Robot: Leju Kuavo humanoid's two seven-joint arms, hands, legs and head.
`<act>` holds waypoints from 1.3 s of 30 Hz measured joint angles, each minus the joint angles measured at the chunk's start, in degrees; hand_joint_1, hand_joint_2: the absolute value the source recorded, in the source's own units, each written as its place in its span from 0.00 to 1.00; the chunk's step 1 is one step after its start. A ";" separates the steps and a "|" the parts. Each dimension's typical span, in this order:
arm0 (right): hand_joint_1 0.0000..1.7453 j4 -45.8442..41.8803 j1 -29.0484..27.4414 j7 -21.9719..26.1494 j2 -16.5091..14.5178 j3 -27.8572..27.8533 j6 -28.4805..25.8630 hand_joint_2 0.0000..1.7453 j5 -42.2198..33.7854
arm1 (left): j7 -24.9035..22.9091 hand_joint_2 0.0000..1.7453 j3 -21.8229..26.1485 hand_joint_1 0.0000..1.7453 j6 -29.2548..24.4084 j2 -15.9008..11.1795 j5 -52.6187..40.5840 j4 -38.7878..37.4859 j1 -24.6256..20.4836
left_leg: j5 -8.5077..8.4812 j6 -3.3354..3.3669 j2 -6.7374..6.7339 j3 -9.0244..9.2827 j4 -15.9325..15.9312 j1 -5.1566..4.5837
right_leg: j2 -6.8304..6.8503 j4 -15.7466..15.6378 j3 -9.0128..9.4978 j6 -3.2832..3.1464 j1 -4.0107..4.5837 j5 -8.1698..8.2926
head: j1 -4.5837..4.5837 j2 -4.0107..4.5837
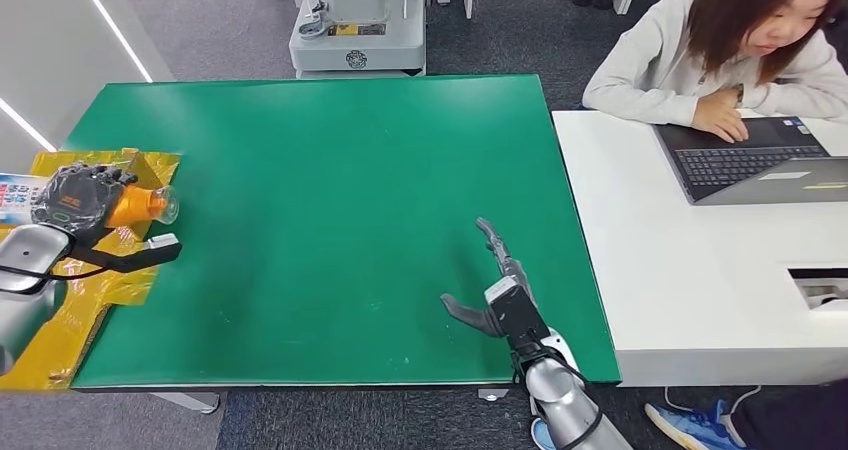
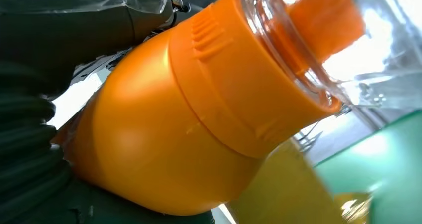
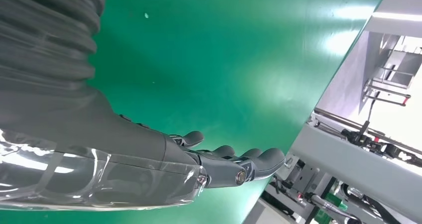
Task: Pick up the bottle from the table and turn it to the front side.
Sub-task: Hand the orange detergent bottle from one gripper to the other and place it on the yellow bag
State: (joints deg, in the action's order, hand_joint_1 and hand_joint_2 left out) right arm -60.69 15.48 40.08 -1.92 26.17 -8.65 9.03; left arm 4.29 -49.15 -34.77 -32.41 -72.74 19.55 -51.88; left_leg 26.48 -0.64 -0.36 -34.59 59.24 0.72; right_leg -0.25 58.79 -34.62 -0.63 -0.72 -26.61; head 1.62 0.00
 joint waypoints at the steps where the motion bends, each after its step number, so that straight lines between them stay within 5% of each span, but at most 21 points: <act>1: 0.00 -0.21 -0.19 0.01 0.03 -0.14 0.03 1.00 0.05 | -0.61 1.00 -0.39 1.00 0.05 -0.45 -0.67 -0.25 0.21 | 0.00 0.00 0.00 0.00 0.00 0.00 | 0.00 0.00 0.00 0.00 0.00 0.00 | 0.00 0.00; 7: 0.00 -0.68 -0.47 0.03 0.14 -0.57 0.91 1.00 0.57 | 0.56 1.00 -1.48 1.00 2.17 -1.08 -1.37 -1.48 1.96 | 0.00 0.00 0.04 0.01 0.01 -0.01 | 0.05 -0.01 0.02 0.00 -0.01 0.01 | 0.01 0.00; 15: 0.00 -1.74 -0.17 -0.03 0.40 -0.56 1.81 1.00 0.51 | 3.52 1.00 -1.11 1.00 3.23 3.59 3.08 -2.39 6.48 | 0.00 0.00 0.05 0.00 0.02 -0.02 | 0.06 -0.02 0.02 0.00 -0.02 0.02 | 0.01 0.00; 16: 0.00 -1.96 -0.11 -0.14 0.42 -0.56 1.84 1.00 0.50 | 3.92 1.00 -0.78 0.90 3.24 4.32 4.09 -2.47 6.91 | 0.00 0.00 0.07 0.00 0.02 -0.03 | 0.08 -0.02 0.02 0.00 -0.02 0.01 | 0.01 0.00; 19: 0.00 -2.71 0.09 -0.80 0.45 -0.52 1.80 1.00 0.54 | 4.68 1.00 0.79 0.16 4.65 6.70 7.17 -2.76 7.85 | 0.00 0.00 0.12 -0.01 0.02 -0.02 | 0.13 -0.02 0.02 0.00 -0.02 0.01 | -0.01 0.00; 20: 0.00 -3.00 0.12 -1.03 0.48 -0.50 1.76 1.00 0.56 | 4.80 1.00 1.57 0.00 5.76 7.48 8.39 -2.88 8.02 | 0.00 0.00 0.12 0.00 0.02 -0.02 | 0.13 -0.02 0.03 0.00 -0.02 0.02 | 0.01 0.00; 26: 0.00 -4.64 0.01 -2.55 0.76 -0.45 1.34 1.00 0.70 | 4.97 1.00 8.93 0.00 12.61 11.44 18.19 -3.54 8.49 | 0.00 0.00 0.12 0.01 0.02 -0.02 | 0.13 -0.02 0.03 0.00 -0.02 0.02 | 0.00 0.00; 34: 0.00 -5.06 -0.18 -3.03 1.34 -0.45 1.31 1.00 0.76 | 7.23 1.00 19.23 0.00 11.91 15.08 25.37 -3.70 9.43 | 0.00 0.00 0.11 0.00 0.02 -0.02 | 0.12 -0.02 0.03 0.00 -0.02 0.02 | -0.01 0.00; 39: 0.00 -4.83 -0.21 -3.05 1.42 -0.45 1.68 1.00 0.70 | 13.41 1.00 26.25 0.00 11.87 17.21 34.01 -3.69 10.45 | 0.00 0.00 0.11 0.01 0.02 -0.02 | 0.12 -0.02 0.03 0.00 -0.02 0.02 | 0.00 0.00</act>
State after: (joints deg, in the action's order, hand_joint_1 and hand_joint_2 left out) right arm -65.52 15.27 37.03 -0.50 25.73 -6.97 9.73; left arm 17.71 -22.89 -22.91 -15.20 -38.73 15.86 -41.43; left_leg 26.48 -0.65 -0.25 -34.58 59.26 0.70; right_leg -0.13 58.76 -34.60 -0.63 -0.73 -26.59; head 1.62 0.00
